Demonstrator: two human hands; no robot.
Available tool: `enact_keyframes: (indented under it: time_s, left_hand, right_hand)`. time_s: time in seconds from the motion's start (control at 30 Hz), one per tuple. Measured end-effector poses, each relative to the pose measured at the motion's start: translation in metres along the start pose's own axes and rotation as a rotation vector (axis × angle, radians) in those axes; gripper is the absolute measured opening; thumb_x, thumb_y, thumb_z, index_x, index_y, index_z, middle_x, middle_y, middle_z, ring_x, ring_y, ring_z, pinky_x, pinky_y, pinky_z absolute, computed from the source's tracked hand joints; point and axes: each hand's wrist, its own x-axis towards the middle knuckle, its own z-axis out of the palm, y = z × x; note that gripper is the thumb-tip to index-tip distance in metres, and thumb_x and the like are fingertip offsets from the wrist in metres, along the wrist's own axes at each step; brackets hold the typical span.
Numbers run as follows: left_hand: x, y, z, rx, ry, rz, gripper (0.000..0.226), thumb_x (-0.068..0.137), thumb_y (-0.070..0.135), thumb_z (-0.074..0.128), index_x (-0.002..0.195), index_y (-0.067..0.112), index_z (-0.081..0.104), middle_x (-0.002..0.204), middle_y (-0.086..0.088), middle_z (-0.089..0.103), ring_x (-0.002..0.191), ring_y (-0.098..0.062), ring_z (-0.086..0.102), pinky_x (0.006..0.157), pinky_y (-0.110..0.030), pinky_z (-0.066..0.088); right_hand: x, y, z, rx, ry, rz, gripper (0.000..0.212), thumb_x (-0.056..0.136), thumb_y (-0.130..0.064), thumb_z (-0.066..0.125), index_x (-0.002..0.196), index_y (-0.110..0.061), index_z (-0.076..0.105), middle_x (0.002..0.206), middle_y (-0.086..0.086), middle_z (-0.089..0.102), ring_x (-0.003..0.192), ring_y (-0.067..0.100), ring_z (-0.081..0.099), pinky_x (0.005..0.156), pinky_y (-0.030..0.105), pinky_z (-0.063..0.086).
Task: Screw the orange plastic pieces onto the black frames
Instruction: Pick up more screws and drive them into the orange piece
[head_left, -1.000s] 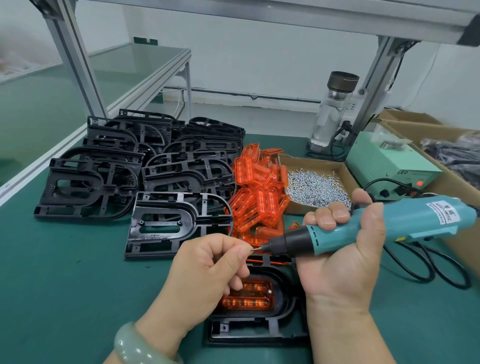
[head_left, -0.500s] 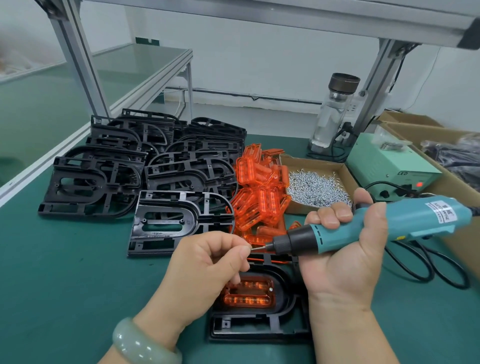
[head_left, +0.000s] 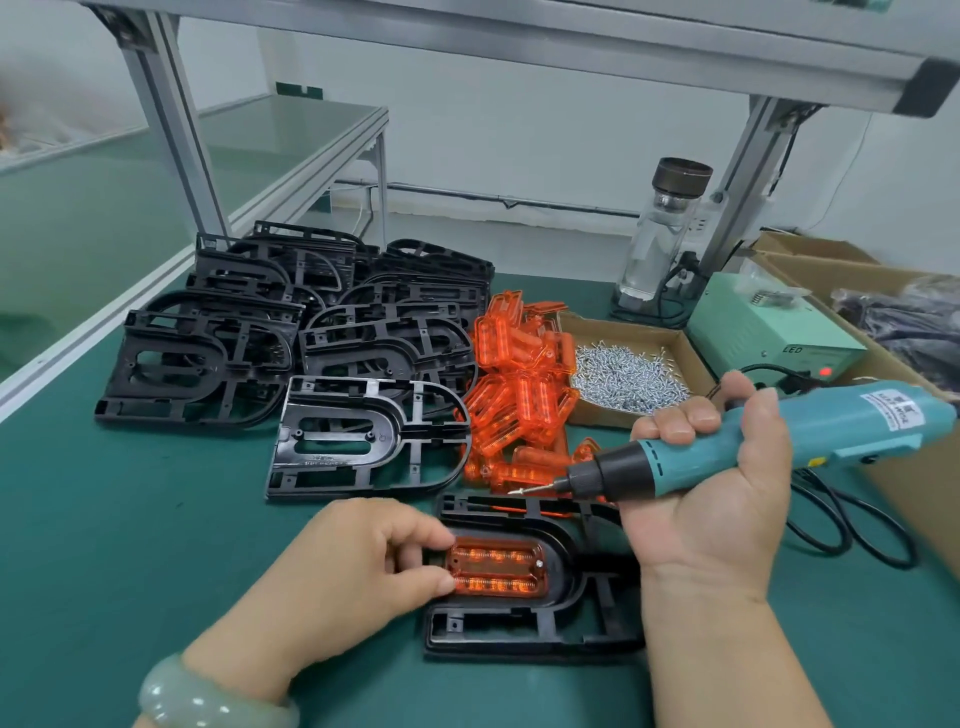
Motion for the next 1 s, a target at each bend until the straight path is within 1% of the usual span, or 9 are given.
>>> enact_keyframes:
  time_s: [0.07,0.13,0.23,0.33,0.4,0.47,0.53,0.73,1.0]
  left_hand:
    - [0.0,-0.001,0.002,0.062,-0.028,0.016,0.029,0.071,0.038,0.079,0.093,0.048,0.064,0.077,0.026,0.059,0.063,0.003,0.053,0.06,-0.01,0.04]
    - [0.001,0.0,0.004,0.099,-0.035,0.029,0.033,0.072,0.041,0.077,0.099,0.05,0.061,0.08,0.029,0.057,0.066,0.005,0.052,0.06,-0.012,0.039]
    - [0.003,0.0,0.008,0.121,-0.032,0.022,0.029,0.07,0.047,0.076,0.095,0.051,0.061,0.08,0.031,0.057,0.066,0.005,0.053,0.061,-0.015,0.042]
    - [0.004,0.002,0.013,0.185,-0.008,0.019,0.026,0.064,0.06,0.072,0.084,0.06,0.056,0.087,0.035,0.052,0.076,0.009,0.052,0.062,-0.017,0.042]
    - [0.003,0.002,0.015,0.211,0.008,0.039,0.032,0.062,0.066,0.068,0.091,0.066,0.053,0.086,0.029,0.053,0.079,0.009,0.051,0.06,-0.016,0.038]
    - [0.002,0.001,0.016,0.258,-0.004,0.061,0.046,0.065,0.069,0.063,0.105,0.071,0.04,0.08,0.022,0.053,0.075,0.006,0.051,0.059,-0.016,0.036]
    - [0.003,0.001,0.016,0.292,-0.016,0.063,0.047,0.067,0.07,0.06,0.107,0.072,0.034,0.078,0.02,0.051,0.072,0.005,0.05,0.058,-0.016,0.034]
    - [0.003,0.0,0.019,0.309,0.008,0.048,0.046,0.066,0.074,0.058,0.107,0.07,0.039,0.078,0.018,0.051,0.071,0.004,0.049,0.058,-0.015,0.032]
    - [0.003,-0.002,0.02,0.317,0.013,0.034,0.046,0.065,0.075,0.058,0.108,0.067,0.044,0.078,0.018,0.051,0.072,0.004,0.051,0.057,-0.015,0.033]
  right_hand:
    - [0.0,-0.001,-0.001,-0.033,-0.014,-0.038,0.01,0.087,-0.033,0.053,0.09,-0.024,0.053,0.06,-0.01,0.043,0.049,0.005,0.042,0.056,0.019,0.042]
    - [-0.003,0.0,-0.004,-0.051,-0.045,-0.051,0.009,0.091,-0.032,0.054,0.092,-0.024,0.054,0.06,-0.01,0.046,0.049,0.005,0.044,0.057,0.018,0.043]
    - [-0.005,0.0,-0.006,-0.097,-0.102,-0.041,0.01,0.09,-0.031,0.056,0.096,-0.023,0.055,0.06,-0.01,0.049,0.05,0.006,0.047,0.056,0.019,0.045]
    - [-0.005,0.004,-0.005,-0.149,-0.126,-0.015,0.018,0.083,-0.03,0.06,0.098,-0.023,0.053,0.06,-0.008,0.049,0.049,0.007,0.047,0.054,0.019,0.045]
    - [-0.003,0.008,-0.006,-0.197,-0.142,-0.009,0.017,0.083,-0.028,0.061,0.098,-0.023,0.054,0.059,-0.007,0.049,0.048,0.007,0.047,0.054,0.019,0.043]
    - [-0.003,0.012,-0.003,-0.239,-0.174,0.004,0.021,0.08,-0.029,0.064,0.098,-0.023,0.055,0.06,-0.006,0.049,0.048,0.009,0.047,0.054,0.021,0.043]
    - [-0.002,0.016,-0.002,-0.261,-0.188,0.015,0.026,0.077,-0.03,0.068,0.099,-0.022,0.056,0.06,-0.005,0.049,0.048,0.009,0.047,0.052,0.021,0.043]
    - [0.002,0.021,0.0,-0.257,-0.182,0.033,0.017,0.083,-0.025,0.063,0.096,-0.019,0.054,0.058,-0.004,0.05,0.046,0.01,0.047,0.049,0.02,0.043]
    - [0.0,0.023,0.002,-0.308,-0.254,0.038,0.004,0.083,-0.021,0.062,0.085,-0.022,0.058,0.058,-0.003,0.05,0.046,0.01,0.048,0.048,0.021,0.043]
